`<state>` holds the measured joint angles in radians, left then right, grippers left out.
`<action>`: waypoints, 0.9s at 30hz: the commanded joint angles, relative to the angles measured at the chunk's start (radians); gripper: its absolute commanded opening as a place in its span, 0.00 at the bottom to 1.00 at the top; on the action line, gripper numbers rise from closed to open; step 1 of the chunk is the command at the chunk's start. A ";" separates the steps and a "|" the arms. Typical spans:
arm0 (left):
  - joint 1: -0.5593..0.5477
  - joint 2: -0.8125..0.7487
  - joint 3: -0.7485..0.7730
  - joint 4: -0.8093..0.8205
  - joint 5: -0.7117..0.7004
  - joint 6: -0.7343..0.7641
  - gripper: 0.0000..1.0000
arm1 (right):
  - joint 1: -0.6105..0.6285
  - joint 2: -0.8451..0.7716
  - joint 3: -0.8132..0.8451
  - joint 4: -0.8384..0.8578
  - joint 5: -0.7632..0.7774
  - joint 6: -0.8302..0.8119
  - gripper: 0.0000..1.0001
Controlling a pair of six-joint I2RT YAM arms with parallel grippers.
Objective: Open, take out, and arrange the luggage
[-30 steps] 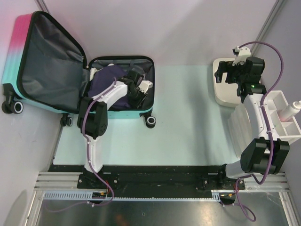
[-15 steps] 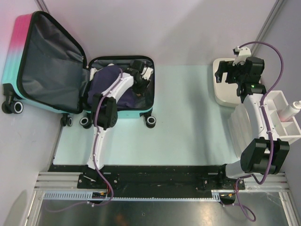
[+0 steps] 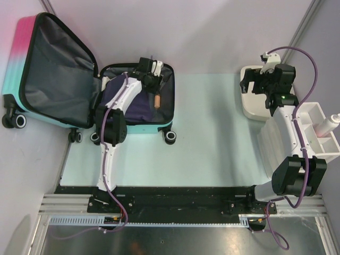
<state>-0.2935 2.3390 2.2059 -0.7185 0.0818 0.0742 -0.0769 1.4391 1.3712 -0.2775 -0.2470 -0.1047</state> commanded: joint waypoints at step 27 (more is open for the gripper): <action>-0.050 0.201 0.044 0.042 0.055 -0.185 0.40 | 0.104 -0.006 0.045 0.041 -0.055 -0.013 1.00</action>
<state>-0.3328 2.5061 2.2288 -0.6884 0.0765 -0.1047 -0.0010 1.4403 1.3712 -0.2775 -0.2520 -0.1253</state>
